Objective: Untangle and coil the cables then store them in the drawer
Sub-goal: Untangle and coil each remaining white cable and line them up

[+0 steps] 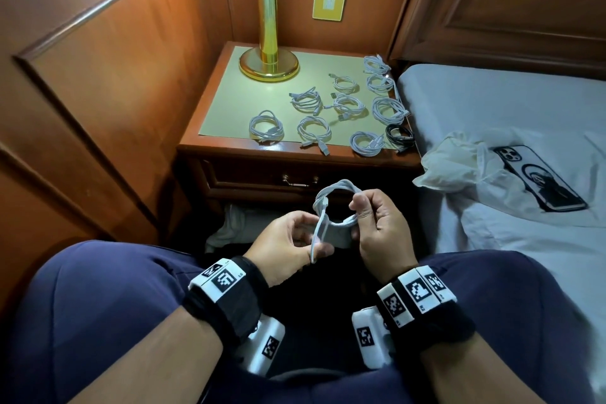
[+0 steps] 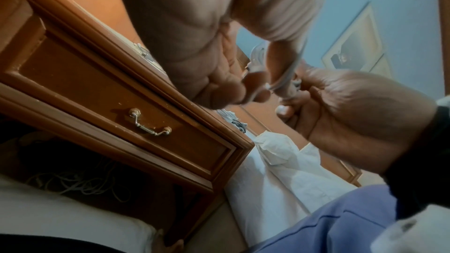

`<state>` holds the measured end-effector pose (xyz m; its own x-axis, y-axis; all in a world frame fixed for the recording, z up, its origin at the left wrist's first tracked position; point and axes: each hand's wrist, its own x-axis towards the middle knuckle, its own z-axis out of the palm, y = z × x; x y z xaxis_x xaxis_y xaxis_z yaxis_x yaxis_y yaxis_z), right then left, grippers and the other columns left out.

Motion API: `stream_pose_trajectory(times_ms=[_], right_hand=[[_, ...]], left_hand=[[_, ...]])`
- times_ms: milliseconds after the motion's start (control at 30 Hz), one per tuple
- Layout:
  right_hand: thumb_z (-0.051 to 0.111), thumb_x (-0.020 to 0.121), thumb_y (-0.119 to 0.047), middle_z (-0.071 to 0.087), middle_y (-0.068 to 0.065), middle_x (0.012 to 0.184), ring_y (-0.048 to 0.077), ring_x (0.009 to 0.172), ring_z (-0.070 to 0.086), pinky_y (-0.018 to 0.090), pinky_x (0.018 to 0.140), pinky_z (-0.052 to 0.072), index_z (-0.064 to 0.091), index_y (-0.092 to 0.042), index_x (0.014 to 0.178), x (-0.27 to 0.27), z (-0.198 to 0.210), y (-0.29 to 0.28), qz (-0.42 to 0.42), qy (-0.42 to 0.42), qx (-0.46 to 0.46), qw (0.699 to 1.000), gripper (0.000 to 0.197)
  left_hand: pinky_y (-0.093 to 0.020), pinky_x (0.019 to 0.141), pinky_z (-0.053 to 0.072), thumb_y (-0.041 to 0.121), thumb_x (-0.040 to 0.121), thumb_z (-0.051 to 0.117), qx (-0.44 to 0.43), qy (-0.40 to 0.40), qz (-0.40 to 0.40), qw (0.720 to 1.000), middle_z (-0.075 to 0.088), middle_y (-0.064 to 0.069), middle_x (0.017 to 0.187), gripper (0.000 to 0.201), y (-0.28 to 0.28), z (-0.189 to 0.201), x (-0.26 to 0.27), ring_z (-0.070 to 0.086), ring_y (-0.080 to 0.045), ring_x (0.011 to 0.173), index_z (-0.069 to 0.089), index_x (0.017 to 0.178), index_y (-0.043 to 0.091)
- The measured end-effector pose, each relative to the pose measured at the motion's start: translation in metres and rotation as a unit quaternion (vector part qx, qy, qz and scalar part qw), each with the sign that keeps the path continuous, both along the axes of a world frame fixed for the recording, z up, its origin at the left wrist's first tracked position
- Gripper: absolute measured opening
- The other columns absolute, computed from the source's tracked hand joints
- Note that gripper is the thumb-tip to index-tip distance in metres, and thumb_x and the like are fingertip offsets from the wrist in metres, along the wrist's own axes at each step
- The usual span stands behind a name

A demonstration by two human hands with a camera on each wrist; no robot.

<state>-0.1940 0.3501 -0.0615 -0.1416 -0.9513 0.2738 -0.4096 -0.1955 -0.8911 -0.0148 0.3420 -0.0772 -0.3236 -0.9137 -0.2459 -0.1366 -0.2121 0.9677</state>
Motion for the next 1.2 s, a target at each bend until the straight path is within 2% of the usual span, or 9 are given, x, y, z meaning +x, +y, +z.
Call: stream_pose_trajectory(times_ms=[100,300,400,600,733,800,967,1100,1200], right_hand=[[0.045,0.098,-0.041,0.053,-0.006,0.056,0.006,0.050,0.053,0.017,0.054,0.043,0.058,-0.020,0.086,-0.001,0.000,0.000,-0.015,-0.010,-0.019,1.000,0.027],[0.056,0.099,-0.035,0.059,0.001,0.084,0.015,0.069,0.063,0.026,0.064,0.051,0.059,-0.032,0.087,-0.001,-0.005,-0.002,-0.024,0.030,-0.089,0.995,0.013],[0.057,0.096,-0.032,0.057,-0.002,0.087,0.007,0.081,0.058,0.015,0.074,0.045,0.065,-0.024,0.090,0.001,-0.002,-0.001,-0.023,0.064,-0.131,0.989,0.013],[0.062,0.095,-0.025,0.055,0.004,0.087,0.004,0.078,0.053,0.005,0.073,0.039,0.069,-0.009,0.086,-0.001,-0.001,-0.002,-0.055,0.114,-0.134,0.983,0.020],[0.063,0.094,-0.020,0.054,0.003,0.086,0.006,0.074,0.050,0.005,0.071,0.038,0.068,-0.010,0.086,-0.005,-0.003,-0.006,-0.070,0.152,-0.130,0.977,0.014],[0.065,0.095,-0.019,0.055,0.002,0.085,0.007,0.073,0.050,0.004,0.070,0.037,0.069,-0.010,0.087,-0.010,-0.004,-0.009,-0.098,0.146,-0.116,0.978,0.012],[0.058,0.100,-0.031,0.065,-0.001,0.073,0.009,0.060,0.064,0.022,0.063,0.048,0.065,-0.020,0.085,-0.016,-0.006,-0.011,-0.146,-0.006,0.034,0.989,0.019],[0.051,0.103,-0.023,0.063,0.002,0.065,0.013,0.053,0.060,0.034,0.064,0.051,0.063,-0.014,0.082,-0.008,0.002,-0.010,-0.074,-0.234,0.103,0.964,0.026],[0.048,0.103,-0.020,0.062,0.000,0.058,0.014,0.053,0.059,0.034,0.064,0.049,0.060,-0.009,0.083,0.001,0.005,-0.005,0.000,-0.311,0.133,0.941,0.025]], left_hand=[[-0.018,0.054,0.046,0.018,0.074,0.089,-0.019,-0.038,0.017,0.999,0.070,-0.004,0.074,0.023,-0.001,0.005,0.001,0.060,-0.008,0.062,0.070,0.086,0.011],[-0.021,0.040,0.037,0.010,0.086,0.077,0.080,-0.026,-0.094,0.992,0.064,0.007,0.062,0.013,0.002,0.013,0.005,0.044,-0.007,0.044,0.064,0.084,0.009],[-0.018,0.035,0.031,0.002,0.091,0.069,0.123,-0.014,-0.117,0.985,0.067,0.007,0.065,0.017,0.001,0.016,0.010,0.042,-0.004,0.040,0.058,0.084,0.013],[-0.017,0.033,0.029,-0.003,0.096,0.058,0.139,0.040,-0.073,0.987,0.072,-0.006,0.079,0.014,-0.006,0.021,0.017,0.040,-0.006,0.038,0.051,0.098,0.009],[-0.018,0.036,0.034,-0.004,0.093,0.058,0.164,0.162,-0.070,0.970,0.065,-0.006,0.077,0.019,-0.007,0.019,0.018,0.041,-0.008,0.042,0.053,0.111,0.004],[-0.019,0.043,0.040,-0.009,0.090,0.058,0.100,0.131,-0.074,0.984,0.063,-0.003,0.079,0.030,-0.007,0.018,0.018,0.049,-0.009,0.052,0.058,0.117,0.005],[-0.032,0.085,0.059,-0.001,0.089,0.068,-0.156,-0.127,-0.053,0.978,0.076,0.004,0.090,0.038,0.000,0.008,0.015,0.072,-0.016,0.085,0.073,0.112,0.029],[-0.014,0.070,0.050,0.013,0.078,0.085,-0.261,-0.154,0.068,0.951,0.062,0.011,0.074,0.017,0.000,0.007,0.009,0.063,-0.005,0.072,0.081,0.088,0.026],[-0.007,0.069,0.046,0.019,0.079,0.085,-0.213,-0.158,0.101,0.959,0.066,0.013,0.070,0.011,0.001,0.009,0.008,0.064,0.005,0.069,0.081,0.086,0.027]])
